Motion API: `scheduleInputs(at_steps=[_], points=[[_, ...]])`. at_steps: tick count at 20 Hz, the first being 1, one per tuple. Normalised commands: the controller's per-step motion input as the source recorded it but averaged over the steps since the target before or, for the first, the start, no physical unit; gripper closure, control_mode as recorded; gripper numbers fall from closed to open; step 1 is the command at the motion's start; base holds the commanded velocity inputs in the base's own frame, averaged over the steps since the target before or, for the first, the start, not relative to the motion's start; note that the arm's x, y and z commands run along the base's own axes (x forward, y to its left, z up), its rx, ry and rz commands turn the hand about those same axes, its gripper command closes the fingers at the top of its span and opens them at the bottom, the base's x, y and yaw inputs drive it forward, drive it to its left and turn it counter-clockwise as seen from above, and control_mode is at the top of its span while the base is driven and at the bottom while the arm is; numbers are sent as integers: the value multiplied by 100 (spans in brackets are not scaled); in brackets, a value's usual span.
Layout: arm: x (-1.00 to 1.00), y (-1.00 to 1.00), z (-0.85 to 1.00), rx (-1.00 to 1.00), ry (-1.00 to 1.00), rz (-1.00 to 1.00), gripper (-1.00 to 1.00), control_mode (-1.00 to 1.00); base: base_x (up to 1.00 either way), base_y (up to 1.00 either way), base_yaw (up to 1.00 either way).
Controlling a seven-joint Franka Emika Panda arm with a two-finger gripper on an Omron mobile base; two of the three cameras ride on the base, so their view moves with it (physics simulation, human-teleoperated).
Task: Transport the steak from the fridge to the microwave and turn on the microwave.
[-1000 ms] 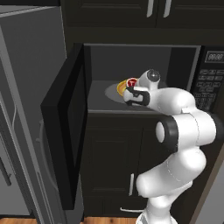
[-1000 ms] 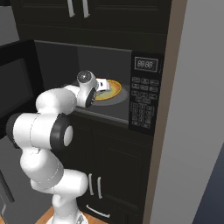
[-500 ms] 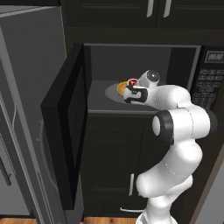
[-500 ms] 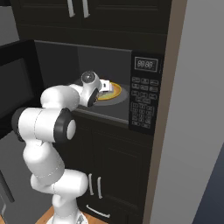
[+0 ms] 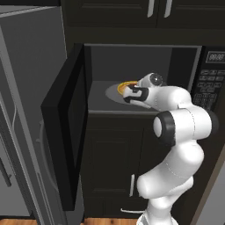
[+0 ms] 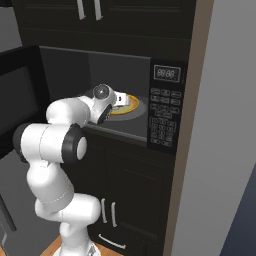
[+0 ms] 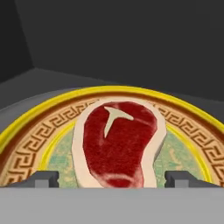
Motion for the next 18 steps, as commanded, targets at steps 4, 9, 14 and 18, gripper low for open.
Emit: scheduleInputs(at_steps=[4, 9, 14, 18], points=[[-4, -2, 10, 11, -12, -1, -100, -100, 0, 0, 0], [-38, 0, 56, 12, -7, 0, -100, -100, 0, 0, 0], [-50, -2, 61, 9, -13, -1, -100, -100, 0, 0, 0], [-55, -1, 44, 2, 0, 0, -100, -100, 0, 0, 0]])
